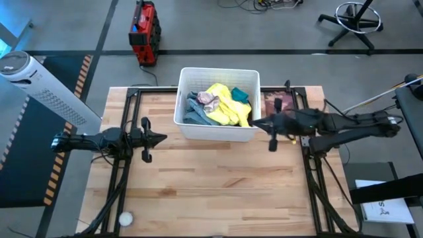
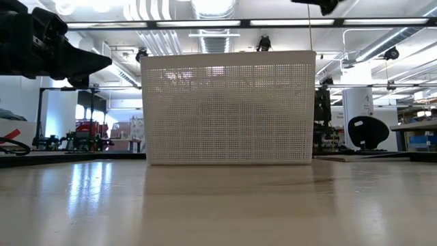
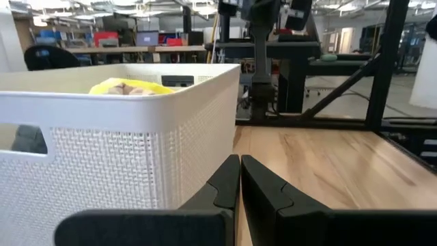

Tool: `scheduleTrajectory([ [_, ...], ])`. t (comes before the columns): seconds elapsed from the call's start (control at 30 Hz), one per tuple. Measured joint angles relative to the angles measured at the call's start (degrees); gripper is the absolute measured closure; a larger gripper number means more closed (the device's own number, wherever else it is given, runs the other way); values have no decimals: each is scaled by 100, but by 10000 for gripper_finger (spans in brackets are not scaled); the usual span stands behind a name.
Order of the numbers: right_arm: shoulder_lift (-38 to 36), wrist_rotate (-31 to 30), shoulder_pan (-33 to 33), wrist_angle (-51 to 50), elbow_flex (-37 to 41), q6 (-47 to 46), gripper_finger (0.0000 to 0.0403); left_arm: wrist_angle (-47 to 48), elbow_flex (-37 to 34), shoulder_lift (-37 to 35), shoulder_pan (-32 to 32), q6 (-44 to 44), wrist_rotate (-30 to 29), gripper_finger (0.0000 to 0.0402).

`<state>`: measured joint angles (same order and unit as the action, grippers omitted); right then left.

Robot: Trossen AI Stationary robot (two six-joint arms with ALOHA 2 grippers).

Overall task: Sort clothes
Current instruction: Return to Home Position

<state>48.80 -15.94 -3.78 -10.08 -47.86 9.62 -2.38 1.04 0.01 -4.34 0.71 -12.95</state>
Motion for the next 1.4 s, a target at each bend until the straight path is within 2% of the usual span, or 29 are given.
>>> scheduleTrajectory([
  [0.23, -1313, 135, 1, 1475, 1869, 10, 403, -19, 0, 0, 0, -116, -2, 401],
  [0.4, -2109, 136, 1, 2010, 2904, -22, 403, -274, -2, -2, 0, 17, -147, 401],
  [0.73, -4153, 77, 1, 2280, 4484, -156, 403, -255, -2, -2, 0, 85, -319, 401],
  [0.87, -4882, -59, 1, 1650, 4709, -358, 403, -272, -2, -2, 0, 123, -355, 401],
  [1.07, -4835, -107, -65, 1496, 4711, -407, 403, -254, -8, 0, 0, 182, -860, 401],
  [1.2, -4872, -233, -46, 1436, 4713, -144, 403, -155, -9, 0, 0, 174, -862, 401],
  [1.4, -4782, -212, -21, 1345, 4713, -218, 403, -147, -11, -1, 0, 177, -836, 401],
])
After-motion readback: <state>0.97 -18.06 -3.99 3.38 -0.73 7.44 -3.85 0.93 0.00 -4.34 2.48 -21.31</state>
